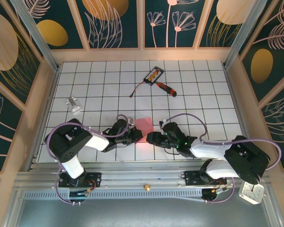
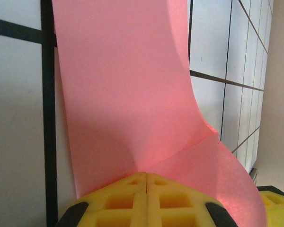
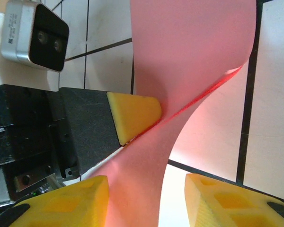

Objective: Fold a paper plane with a square sheet of paper (pick it up from the middle)
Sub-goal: Turn over the paper at the bottom-center of the table.

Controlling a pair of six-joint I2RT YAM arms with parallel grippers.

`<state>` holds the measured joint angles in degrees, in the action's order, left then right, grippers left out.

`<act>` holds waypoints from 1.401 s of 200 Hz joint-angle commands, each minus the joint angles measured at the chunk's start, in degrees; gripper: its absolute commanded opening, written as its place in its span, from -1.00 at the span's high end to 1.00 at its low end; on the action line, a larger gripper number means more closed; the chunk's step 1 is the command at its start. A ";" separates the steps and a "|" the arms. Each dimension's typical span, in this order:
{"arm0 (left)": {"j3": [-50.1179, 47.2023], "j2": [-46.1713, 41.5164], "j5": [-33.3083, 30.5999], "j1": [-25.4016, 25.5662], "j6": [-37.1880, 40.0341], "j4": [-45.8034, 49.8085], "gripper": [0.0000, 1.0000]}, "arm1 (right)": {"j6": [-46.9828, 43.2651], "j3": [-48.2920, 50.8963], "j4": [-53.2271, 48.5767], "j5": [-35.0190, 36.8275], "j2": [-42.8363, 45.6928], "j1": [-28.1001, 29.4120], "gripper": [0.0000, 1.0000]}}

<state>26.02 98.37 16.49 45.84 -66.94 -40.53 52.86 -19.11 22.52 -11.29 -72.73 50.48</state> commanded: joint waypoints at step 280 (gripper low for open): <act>1.73 -29.01 -15.16 -1.00 13.61 19.10 -0.10 | -21.98 -23.90 -43.01 6.70 3.20 -5.68 1.00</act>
<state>27.44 74.02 6.79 47.88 -48.62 -26.48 46.15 -36.27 -6.85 -10.81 -68.55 46.13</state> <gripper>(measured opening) 0.545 0.057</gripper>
